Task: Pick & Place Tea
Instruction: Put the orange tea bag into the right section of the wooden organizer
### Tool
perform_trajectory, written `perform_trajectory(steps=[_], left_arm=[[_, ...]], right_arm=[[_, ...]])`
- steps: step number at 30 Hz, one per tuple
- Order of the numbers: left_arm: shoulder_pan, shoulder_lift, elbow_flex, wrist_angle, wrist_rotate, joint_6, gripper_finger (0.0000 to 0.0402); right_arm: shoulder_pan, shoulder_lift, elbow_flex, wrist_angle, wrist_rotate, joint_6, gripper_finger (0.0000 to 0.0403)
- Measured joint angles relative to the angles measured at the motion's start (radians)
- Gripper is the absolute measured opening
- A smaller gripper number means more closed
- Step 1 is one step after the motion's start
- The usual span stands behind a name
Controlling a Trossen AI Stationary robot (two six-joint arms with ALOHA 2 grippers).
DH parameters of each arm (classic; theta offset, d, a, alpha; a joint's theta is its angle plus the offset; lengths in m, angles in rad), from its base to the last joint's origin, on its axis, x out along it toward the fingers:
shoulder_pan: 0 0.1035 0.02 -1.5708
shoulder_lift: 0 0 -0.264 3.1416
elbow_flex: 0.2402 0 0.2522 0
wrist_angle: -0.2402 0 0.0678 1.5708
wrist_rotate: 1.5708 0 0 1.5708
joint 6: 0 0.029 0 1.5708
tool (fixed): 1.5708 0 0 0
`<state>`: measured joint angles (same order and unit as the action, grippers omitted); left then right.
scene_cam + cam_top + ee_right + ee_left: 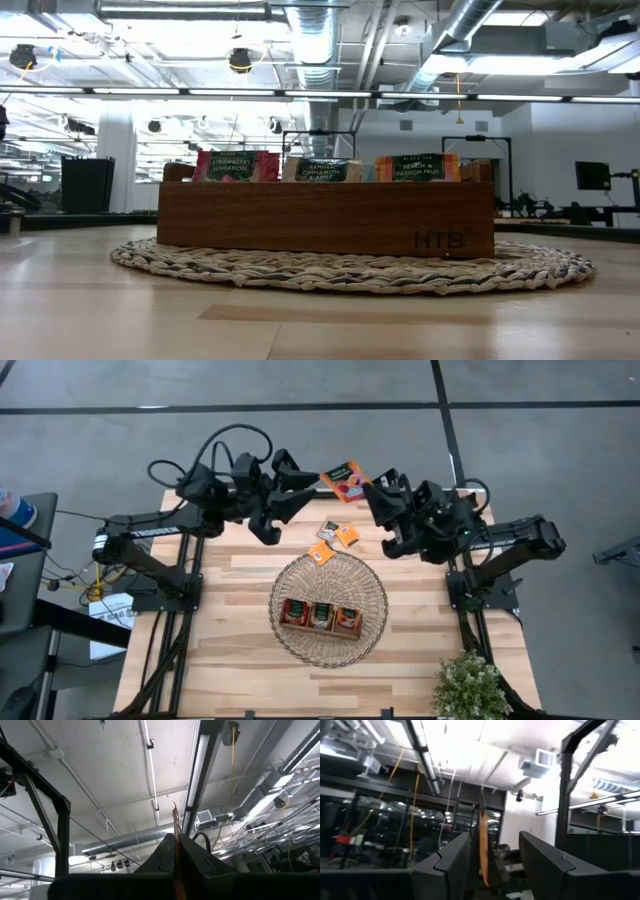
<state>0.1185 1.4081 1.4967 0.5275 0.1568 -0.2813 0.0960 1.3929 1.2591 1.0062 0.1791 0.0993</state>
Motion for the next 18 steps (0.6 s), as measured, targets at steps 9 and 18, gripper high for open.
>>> perform_trajectory(steps=[9,18], left_arm=[[-0.003,0.013,0.000,0.029,-0.034,-0.012,0.0163],[-0.003,0.016,0.000,0.022,-0.049,-0.027,0.0163]], right_arm=[[0.000,0.011,0.000,-0.007,-0.002,0.026,0.0000],[0.000,0.016,0.000,-0.001,0.001,0.034,0.0000]])
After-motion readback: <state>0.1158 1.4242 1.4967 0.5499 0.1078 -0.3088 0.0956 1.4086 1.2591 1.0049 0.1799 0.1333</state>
